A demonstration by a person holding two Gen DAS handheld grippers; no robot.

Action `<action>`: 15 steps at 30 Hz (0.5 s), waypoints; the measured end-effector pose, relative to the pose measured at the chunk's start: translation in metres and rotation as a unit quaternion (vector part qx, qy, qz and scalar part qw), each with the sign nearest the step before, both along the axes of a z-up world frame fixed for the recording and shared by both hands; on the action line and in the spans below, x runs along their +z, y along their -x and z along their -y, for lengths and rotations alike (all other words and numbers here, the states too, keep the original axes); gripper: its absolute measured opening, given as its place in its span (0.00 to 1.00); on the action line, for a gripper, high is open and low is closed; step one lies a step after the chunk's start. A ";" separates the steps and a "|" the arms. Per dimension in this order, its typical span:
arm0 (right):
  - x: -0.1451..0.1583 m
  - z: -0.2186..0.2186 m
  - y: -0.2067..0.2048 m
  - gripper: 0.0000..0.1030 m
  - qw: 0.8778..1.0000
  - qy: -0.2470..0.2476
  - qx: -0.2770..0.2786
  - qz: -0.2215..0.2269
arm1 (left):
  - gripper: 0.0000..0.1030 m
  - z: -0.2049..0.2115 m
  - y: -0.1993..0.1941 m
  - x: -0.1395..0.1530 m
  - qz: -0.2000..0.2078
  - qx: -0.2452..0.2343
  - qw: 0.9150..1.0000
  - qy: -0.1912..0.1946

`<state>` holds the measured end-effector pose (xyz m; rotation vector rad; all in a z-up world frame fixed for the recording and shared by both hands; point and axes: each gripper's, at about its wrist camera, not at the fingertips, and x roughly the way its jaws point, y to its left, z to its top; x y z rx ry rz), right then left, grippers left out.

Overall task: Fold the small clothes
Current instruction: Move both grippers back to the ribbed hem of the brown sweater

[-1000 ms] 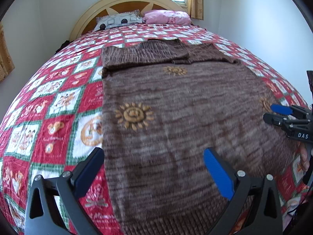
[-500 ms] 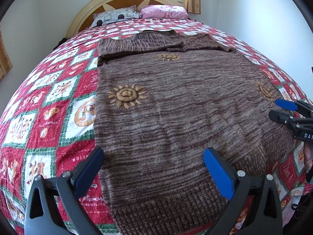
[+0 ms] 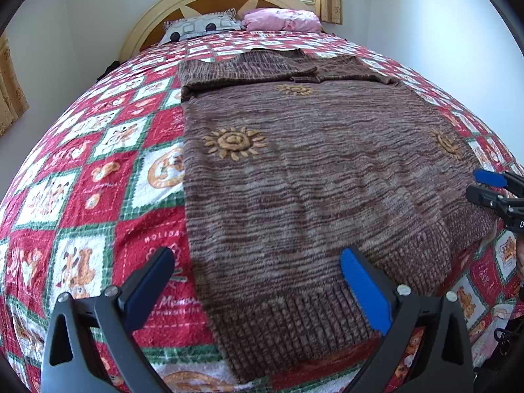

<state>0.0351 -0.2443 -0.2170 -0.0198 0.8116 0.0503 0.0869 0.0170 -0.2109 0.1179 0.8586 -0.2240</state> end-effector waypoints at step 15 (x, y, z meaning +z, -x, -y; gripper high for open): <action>-0.001 0.019 0.029 0.68 1.000 -0.028 -0.008 -0.005 | 1.00 -0.013 0.025 -0.005 -0.002 -0.003 1.000 0.031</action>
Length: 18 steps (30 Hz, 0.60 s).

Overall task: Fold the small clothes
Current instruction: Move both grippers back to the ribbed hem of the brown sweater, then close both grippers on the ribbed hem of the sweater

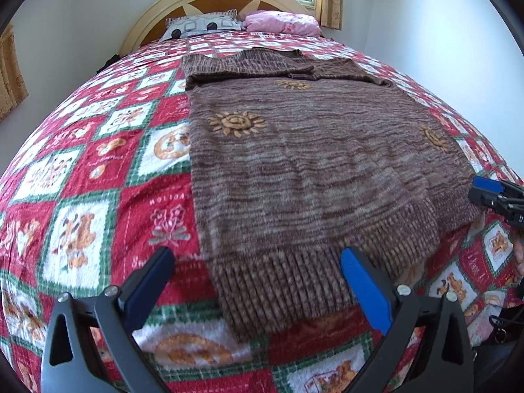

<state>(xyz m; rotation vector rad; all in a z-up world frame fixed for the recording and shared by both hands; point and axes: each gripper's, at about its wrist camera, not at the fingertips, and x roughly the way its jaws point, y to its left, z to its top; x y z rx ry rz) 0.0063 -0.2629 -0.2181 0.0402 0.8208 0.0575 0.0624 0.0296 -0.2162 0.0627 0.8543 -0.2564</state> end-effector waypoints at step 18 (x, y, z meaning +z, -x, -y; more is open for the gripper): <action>0.005 0.052 0.021 0.68 0.996 -0.072 -0.059 -0.001 | 0.71 -0.018 0.017 0.008 -0.010 0.014 0.998 0.056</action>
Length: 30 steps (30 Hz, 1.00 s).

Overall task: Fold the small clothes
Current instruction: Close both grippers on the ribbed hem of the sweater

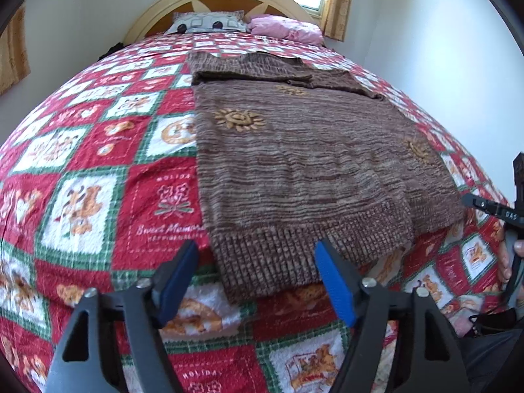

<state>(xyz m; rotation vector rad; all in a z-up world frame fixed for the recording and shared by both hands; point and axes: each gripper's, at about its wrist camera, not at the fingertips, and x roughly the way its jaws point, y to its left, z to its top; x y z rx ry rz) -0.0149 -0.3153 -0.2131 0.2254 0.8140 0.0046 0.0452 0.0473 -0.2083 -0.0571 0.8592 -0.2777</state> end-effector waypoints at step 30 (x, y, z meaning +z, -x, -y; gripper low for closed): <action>0.005 0.017 0.011 0.06 0.997 -0.068 0.011 0.028 | 0.09 -0.004 0.003 0.007 0.023 -0.037 0.997 0.058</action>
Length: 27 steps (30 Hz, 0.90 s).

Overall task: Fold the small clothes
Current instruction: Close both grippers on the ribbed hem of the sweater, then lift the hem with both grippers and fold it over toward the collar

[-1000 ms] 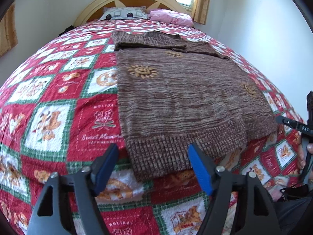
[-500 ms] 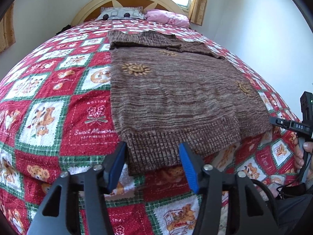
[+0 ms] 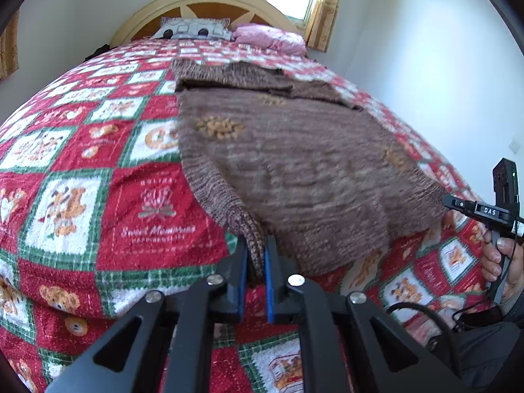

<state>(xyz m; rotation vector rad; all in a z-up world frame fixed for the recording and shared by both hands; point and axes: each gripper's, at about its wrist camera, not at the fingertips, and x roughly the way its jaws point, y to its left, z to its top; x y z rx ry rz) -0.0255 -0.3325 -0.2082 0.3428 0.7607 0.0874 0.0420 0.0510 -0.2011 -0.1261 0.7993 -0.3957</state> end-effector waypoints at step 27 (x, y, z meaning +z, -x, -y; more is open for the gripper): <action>0.110 0.032 -0.131 0.05 0.990 -0.072 -0.015 0.121 | 0.08 -0.032 -0.148 0.086 0.076 0.018 0.992 0.100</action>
